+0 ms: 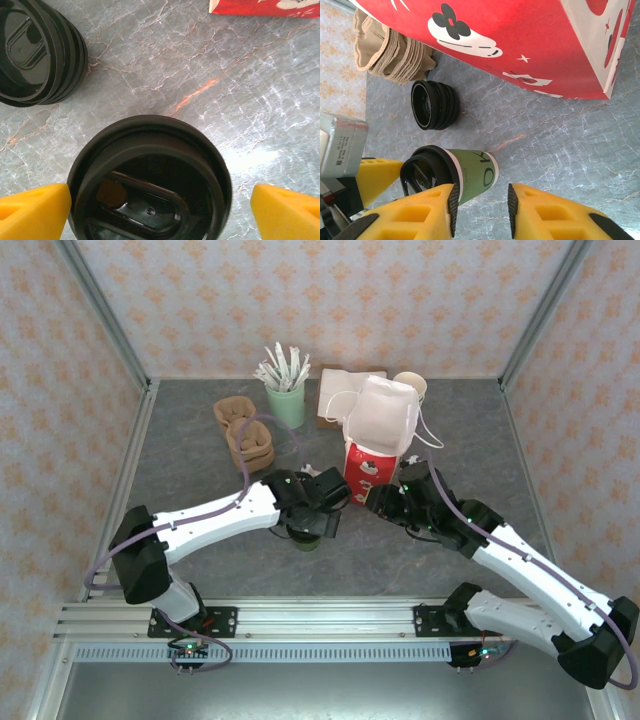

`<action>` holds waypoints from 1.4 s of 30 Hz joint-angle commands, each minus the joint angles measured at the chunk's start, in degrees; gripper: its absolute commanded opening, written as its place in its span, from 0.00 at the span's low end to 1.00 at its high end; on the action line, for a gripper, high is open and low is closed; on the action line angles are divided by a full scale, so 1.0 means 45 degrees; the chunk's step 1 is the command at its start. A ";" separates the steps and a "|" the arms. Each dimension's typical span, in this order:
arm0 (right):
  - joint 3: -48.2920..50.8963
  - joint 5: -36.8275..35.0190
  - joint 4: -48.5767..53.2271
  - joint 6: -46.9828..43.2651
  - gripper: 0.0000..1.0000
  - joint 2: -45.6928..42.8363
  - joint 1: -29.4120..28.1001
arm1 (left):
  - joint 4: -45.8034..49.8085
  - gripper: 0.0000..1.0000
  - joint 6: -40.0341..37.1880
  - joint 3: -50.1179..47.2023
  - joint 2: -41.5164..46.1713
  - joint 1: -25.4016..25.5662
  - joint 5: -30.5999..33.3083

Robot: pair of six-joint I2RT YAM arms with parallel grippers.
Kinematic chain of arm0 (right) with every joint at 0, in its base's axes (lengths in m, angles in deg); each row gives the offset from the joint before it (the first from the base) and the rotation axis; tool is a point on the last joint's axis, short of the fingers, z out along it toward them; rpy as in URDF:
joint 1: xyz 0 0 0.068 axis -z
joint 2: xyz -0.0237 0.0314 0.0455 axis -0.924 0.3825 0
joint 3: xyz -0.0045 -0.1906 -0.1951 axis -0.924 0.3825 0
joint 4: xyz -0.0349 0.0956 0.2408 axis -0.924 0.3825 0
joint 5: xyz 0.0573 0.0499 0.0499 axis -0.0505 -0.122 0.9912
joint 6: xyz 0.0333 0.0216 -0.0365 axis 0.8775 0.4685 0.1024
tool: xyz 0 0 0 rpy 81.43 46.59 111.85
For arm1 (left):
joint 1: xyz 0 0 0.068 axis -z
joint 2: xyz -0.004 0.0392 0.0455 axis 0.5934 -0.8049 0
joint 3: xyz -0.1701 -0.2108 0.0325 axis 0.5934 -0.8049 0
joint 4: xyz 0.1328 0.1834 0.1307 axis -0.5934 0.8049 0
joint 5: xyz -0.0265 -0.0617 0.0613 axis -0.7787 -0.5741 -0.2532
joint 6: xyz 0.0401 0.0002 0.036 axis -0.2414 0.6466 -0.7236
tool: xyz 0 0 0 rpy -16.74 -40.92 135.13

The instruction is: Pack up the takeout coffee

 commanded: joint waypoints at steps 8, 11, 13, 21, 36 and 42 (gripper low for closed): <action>0.0255 0.0366 -0.0605 0.0297 0.35 0.0003 0.0060 | 0.0766 0.90 0.0058 0.0342 0.1354 -0.0534 0.0264; 0.0729 0.1042 -0.1515 0.0626 0.35 0.0184 0.0042 | 0.0442 0.84 -0.0125 -0.0361 0.2102 -0.1119 -0.0102; 0.1017 0.1376 -0.2207 0.0889 0.35 0.0430 -0.0079 | 0.0052 0.82 -0.0257 -0.0933 0.2575 -0.1595 -0.0674; 0.0976 0.0907 -0.3654 0.1229 0.35 0.1725 -0.1707 | -0.1989 0.73 -0.0784 -0.3118 0.4121 -0.3242 -0.3019; 0.0980 0.1276 -0.5249 0.1666 0.37 0.3317 -0.2414 | -0.3229 0.64 -0.0993 -0.4674 0.4471 -0.4121 -0.4774; 0.0931 0.1438 -0.5663 0.1704 0.37 0.4014 -0.2476 | -0.3419 0.61 -0.0981 -0.5213 0.4551 -0.4341 -0.4930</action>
